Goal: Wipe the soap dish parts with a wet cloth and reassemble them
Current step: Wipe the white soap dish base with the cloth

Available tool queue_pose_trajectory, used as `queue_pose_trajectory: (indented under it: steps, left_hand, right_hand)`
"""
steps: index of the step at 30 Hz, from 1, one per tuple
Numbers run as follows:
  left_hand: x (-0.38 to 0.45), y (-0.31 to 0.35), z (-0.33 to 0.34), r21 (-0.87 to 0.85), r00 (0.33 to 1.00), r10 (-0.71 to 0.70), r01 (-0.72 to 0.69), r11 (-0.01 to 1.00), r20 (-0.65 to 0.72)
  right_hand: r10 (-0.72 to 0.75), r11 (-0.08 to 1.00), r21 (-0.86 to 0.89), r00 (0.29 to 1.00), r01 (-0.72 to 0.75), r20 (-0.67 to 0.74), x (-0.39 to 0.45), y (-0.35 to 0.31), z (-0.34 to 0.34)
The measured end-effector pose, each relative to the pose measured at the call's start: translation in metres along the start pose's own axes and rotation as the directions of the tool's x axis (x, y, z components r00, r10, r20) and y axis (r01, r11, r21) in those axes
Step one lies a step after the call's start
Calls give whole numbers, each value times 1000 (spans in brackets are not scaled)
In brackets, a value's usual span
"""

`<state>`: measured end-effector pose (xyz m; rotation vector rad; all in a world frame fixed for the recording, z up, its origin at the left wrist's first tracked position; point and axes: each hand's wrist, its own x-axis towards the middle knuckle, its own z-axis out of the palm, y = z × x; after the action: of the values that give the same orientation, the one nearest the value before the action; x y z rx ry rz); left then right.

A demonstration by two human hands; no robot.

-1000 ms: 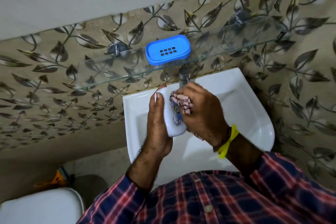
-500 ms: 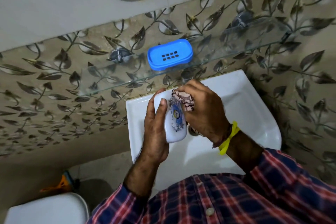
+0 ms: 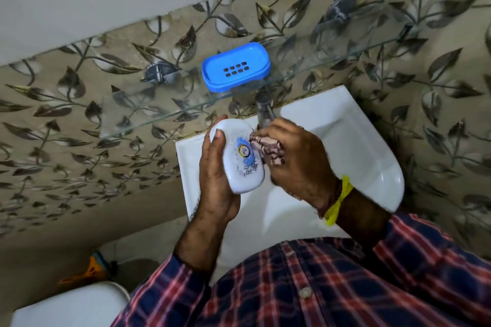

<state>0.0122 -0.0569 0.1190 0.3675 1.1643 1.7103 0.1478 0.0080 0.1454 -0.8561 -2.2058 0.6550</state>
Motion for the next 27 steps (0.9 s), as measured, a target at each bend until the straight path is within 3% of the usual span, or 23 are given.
queue_pose_trajectory:
  steps: [2,5,10,16,21,24,27]
  left_hand:
    - [2,4,2,-33,999,-53,53,998,2]
    - [10,4,-4,-60,1000,-1,0,998,-5]
    - [9,-3,3,-112,998,-55,51,992,-31]
    - [19,-5,4,-170,987,-7,-21,985,-161]
    - [16,-4,17,-84,971,119,-138,987,-206]
    - [13,-5,17,-37,972,138,-148,988,-189]
    - [8,-12,15,-2,974,147,-149,989,-172]
  right_hand:
    - [-36,999,2,999,36,14,1,-1,1]
    - [-162,986,-20,984,164,76,-18,-2,3]
    - [-29,995,94,999,32,-30,-19,6,4]
    - [79,968,243,993,-55,-88,-41,2,12]
    - [-66,985,158,998,63,14,-45,-8,15]
    - [-34,993,106,996,42,-78,-36,-3,11]
    - [-168,986,5,986,168,-5,-34,-14,13]
